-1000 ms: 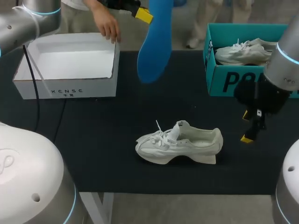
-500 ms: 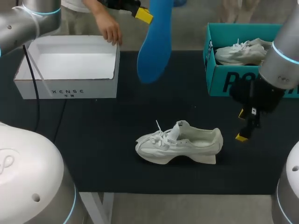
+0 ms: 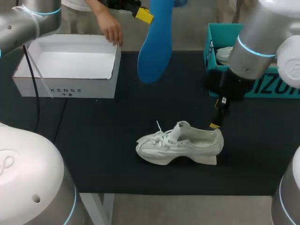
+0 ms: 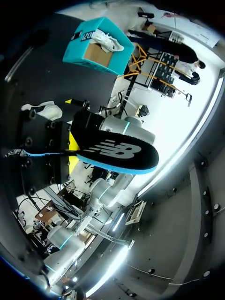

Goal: Take the shoe out of the shoebox, open the shoe tongue, remove and reinsert the insole, then place the shoe into the shoebox

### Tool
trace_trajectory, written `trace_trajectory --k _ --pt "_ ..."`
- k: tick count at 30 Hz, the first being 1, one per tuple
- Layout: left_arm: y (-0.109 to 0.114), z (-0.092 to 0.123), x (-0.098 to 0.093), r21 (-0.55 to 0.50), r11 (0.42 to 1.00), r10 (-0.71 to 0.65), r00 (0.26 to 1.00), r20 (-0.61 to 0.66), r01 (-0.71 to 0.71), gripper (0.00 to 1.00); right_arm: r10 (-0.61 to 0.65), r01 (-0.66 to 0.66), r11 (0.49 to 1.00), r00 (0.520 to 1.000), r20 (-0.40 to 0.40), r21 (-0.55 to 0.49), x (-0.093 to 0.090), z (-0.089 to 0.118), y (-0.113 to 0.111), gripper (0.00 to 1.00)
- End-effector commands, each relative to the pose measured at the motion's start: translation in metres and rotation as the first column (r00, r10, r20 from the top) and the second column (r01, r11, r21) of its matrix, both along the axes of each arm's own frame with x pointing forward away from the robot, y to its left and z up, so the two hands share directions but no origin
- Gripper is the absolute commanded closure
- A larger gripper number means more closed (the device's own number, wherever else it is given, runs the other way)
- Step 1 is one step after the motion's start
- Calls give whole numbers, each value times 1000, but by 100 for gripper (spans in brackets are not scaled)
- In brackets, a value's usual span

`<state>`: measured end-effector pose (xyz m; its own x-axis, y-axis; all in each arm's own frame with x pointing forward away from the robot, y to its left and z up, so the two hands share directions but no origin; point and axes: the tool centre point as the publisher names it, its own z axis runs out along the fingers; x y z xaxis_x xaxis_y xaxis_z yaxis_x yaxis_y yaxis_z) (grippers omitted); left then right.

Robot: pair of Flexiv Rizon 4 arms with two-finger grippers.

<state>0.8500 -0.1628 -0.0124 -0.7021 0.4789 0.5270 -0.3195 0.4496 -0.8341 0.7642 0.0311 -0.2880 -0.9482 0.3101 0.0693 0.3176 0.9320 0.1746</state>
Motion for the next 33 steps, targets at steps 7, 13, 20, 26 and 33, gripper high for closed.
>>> trace_trajectory --k 7,13,20,26,33 --pt "0 0 1 1 1000 -2 1000 0 2 100 98 -101 993 993 -60 -55 12 -35 37 0" --pt "0 0 1 1 1000 -2 1000 0 2 100 120 -124 990 991 -53 -61 6 -53 32 0" --pt "0 0 1 1 1000 -2 1000 0 2 100 118 -120 991 992 -46 -52 6 -70 26 0" --pt "0 0 1 1 1000 -2 1000 0 2 100 116 -118 992 992 -53 -39 8 -85 19 0" --pt "0 0 1 1 1000 -2 1000 0 2 100 120 -122 992 991 -66 -26 10 -101 17 0"
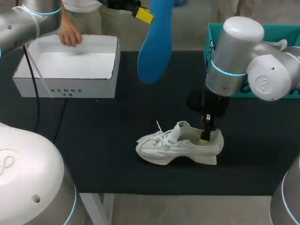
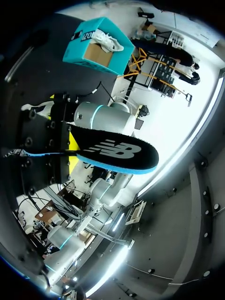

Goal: Take the shoe out of the shoebox, open the shoe tongue, remove and reinsert the insole, then place the shoe into the shoebox

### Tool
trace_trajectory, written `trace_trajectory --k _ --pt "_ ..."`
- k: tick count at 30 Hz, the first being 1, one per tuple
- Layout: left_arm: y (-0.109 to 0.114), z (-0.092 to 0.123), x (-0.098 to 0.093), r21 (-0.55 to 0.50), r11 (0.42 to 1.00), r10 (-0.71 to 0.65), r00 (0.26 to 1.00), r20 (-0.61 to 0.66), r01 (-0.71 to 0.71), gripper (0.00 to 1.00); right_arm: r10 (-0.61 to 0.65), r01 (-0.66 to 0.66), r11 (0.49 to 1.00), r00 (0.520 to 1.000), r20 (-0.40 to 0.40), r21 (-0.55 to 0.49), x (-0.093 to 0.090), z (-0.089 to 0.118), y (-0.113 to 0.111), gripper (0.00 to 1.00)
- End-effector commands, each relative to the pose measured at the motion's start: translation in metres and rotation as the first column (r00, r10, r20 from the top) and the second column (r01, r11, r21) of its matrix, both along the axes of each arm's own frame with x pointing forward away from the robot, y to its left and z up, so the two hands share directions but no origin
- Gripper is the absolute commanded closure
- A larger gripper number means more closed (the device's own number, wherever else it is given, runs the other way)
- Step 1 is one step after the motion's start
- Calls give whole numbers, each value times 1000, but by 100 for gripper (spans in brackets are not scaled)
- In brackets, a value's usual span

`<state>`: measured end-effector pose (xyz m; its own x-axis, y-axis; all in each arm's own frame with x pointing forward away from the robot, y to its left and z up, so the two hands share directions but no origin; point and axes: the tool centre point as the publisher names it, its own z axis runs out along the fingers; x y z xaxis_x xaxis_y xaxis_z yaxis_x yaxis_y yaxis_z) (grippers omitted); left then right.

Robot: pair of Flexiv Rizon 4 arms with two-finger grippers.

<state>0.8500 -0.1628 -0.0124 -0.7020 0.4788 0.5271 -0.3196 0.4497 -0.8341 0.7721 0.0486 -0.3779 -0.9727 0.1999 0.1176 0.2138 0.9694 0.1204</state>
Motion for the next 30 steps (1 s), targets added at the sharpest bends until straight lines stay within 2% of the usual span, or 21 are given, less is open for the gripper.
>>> trace_trajectory --k 1,2,3,4,5,20,23,30 --pt "0 0 1 1 1000 -2 1000 0 2 100 3 -3 1000 1000 -5 10 2 -13 0 0" --pt "0 0 1 1 1000 -2 1000 0 2 100 3 -3 1000 1000 -6 11 3 -15 0 41" --pt "0 0 1 1 1000 -2 1000 0 2 100 4 -4 1000 1000 -7 13 3 -16 -1 68" --pt "0 0 1 1 1000 -2 1000 0 2 100 4 -4 1000 1000 -8 14 3 -17 -1 90" --pt "0 0 1 1 1000 -2 1000 0 2 100 5 -5 1000 1000 -9 15 3 -18 -1 100" --pt "0 0 1 1 1000 -2 1000 0 2 100 1 0 999 1000 -10 33 0 -18 -1 100" --pt "0 0 1 1 1000 -2 1000 0 2 100 -6 6 999 1000 1 41 -1 -6 -2 100" --pt "0 0 1 1 1000 -2 1000 0 2 100 -25 23 999 999 40 26 0 39 -16 100"
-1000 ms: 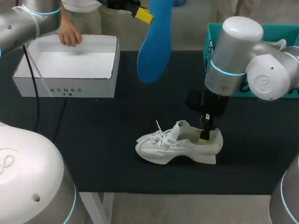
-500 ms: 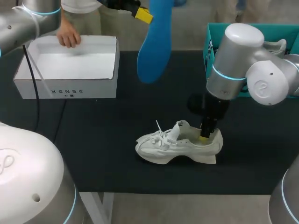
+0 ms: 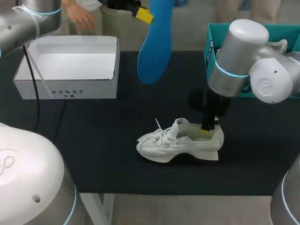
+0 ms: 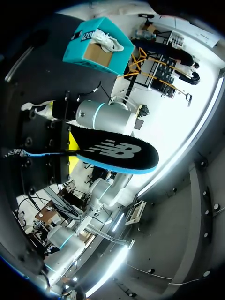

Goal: Take the shoe out of the shoebox, open the shoe tongue, remove and reinsert the insole, then place the shoe into the shoebox

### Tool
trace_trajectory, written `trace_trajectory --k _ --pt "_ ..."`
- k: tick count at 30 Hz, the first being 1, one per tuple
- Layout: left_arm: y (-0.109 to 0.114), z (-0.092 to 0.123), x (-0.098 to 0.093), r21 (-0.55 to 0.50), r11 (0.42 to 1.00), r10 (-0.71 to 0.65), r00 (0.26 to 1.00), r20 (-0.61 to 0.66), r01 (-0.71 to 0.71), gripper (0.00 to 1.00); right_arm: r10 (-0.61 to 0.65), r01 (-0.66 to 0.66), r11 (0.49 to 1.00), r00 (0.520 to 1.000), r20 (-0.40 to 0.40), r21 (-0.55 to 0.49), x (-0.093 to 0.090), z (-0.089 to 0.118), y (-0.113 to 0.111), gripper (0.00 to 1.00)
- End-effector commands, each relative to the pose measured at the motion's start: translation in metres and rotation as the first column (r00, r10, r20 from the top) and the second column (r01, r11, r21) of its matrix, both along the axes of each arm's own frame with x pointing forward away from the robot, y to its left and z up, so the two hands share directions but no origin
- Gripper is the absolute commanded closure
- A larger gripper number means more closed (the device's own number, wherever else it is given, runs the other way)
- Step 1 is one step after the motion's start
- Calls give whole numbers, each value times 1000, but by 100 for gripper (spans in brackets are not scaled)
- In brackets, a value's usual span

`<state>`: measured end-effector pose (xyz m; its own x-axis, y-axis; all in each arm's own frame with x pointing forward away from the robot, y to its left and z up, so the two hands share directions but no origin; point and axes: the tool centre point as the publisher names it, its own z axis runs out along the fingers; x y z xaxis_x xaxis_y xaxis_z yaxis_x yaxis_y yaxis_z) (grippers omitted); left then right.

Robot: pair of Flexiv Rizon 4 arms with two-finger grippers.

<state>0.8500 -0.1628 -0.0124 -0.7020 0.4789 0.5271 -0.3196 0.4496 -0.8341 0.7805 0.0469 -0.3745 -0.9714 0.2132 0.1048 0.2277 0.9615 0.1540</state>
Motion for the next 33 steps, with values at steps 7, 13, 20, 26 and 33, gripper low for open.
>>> trace_trajectory --k 7,13,20,26,33 --pt "0 0 1 1 1000 -2 1000 0 2 100 -67 68 998 996 64 -18 -10 79 -42 100" --pt "0 0 1 1 1000 -2 1000 0 2 100 -84 85 996 996 36 -40 -8 86 -49 100" --pt "0 0 1 1 1000 -2 1000 0 2 100 -84 85 996 996 36 -40 -8 86 -49 100" --pt "0 0 1 1 1000 -2 1000 0 2 100 -84 85 996 996 36 -40 -8 86 -49 100" --pt "0 0 1 1 1000 -2 1000 0 2 100 -428 422 901 902 -50 -102 -10 77 -48 100"
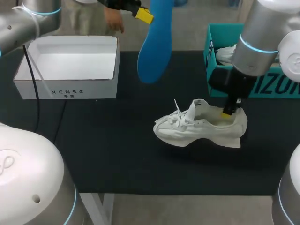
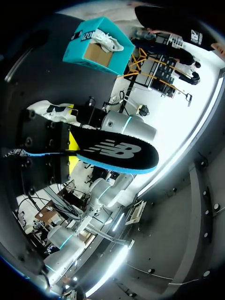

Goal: Take the shoe out of the shoebox, open the shoe tongue, remove and reinsert the insole, then place the shoe into the shoebox

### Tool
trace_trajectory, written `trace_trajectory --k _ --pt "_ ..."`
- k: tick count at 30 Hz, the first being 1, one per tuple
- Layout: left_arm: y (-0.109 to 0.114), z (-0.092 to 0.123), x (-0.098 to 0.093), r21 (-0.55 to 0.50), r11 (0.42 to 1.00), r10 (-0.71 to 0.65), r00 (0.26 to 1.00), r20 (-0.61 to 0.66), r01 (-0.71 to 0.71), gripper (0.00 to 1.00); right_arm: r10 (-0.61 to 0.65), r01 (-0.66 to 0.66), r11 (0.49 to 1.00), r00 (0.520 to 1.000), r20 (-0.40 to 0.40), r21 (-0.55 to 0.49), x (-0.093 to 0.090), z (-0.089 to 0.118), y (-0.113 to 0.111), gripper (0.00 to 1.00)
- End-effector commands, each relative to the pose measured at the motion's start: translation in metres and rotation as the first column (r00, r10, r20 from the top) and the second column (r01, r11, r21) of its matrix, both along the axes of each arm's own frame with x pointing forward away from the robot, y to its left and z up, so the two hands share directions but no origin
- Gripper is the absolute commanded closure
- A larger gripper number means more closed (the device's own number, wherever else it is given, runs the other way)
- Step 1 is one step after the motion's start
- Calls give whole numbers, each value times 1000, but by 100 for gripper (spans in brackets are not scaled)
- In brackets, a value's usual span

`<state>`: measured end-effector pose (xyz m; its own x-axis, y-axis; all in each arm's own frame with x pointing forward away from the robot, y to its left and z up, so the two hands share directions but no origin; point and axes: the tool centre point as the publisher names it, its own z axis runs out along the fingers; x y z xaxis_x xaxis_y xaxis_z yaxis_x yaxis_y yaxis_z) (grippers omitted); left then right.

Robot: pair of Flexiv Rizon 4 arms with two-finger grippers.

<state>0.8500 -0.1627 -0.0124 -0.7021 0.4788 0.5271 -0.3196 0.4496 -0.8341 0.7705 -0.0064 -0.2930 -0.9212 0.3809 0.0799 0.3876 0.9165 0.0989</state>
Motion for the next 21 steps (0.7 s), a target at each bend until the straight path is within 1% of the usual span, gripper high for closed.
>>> trace_trajectory --k 1,2,4,7,9,10,13,14,17,18,19,21 --pt "0 0 1 1 1000 -3 1000 0 3 100 -351 342 935 931 -96 -97 -2 -9 5 100" --pt "0 0 1 1 1000 -3 1000 0 3 100 -411 400 909 907 -95 -117 -4 -11 3 100" --pt "0 0 1 1 1000 -3 1000 0 3 100 -476 472 879 873 -102 -63 -9 -12 1 100" --pt "0 0 1 1 1000 -3 1000 0 3 100 -581 581 813 810 -71 -23 -19 -7 -2 100" --pt "0 0 1 1 1000 -3 1000 0 3 100 -624 625 780 779 -66 3 -24 -3 -1 100" --pt "0 0 1 1 1000 -3 1000 0 3 100 -653 655 756 755 -59 8 -27 -3 0 100" --pt "0 0 1 1 1000 -3 1000 0 3 100 -730 731 679 682 -37 69 -34 1 0 100" --pt "0 0 1 1 1000 -3 1000 0 3 100 -759 758 649 651 -19 62 -35 2 1 100" --pt "0 0 1 1 1000 -3 1000 0 3 100 -795 794 606 606 17 42 -35 10 4 100" --pt "0 0 1 1 1000 -3 1000 0 3 100 -803 804 595 595 32 -5 -34 13 6 100" --pt "0 0 1 1 1000 -3 1000 0 3 100 -792 794 607 606 73 -1 -33 19 11 100" --pt "0 0 1 1 1000 -3 1000 0 3 100 -792 794 607 606 73 -1 -33 19 11 100"
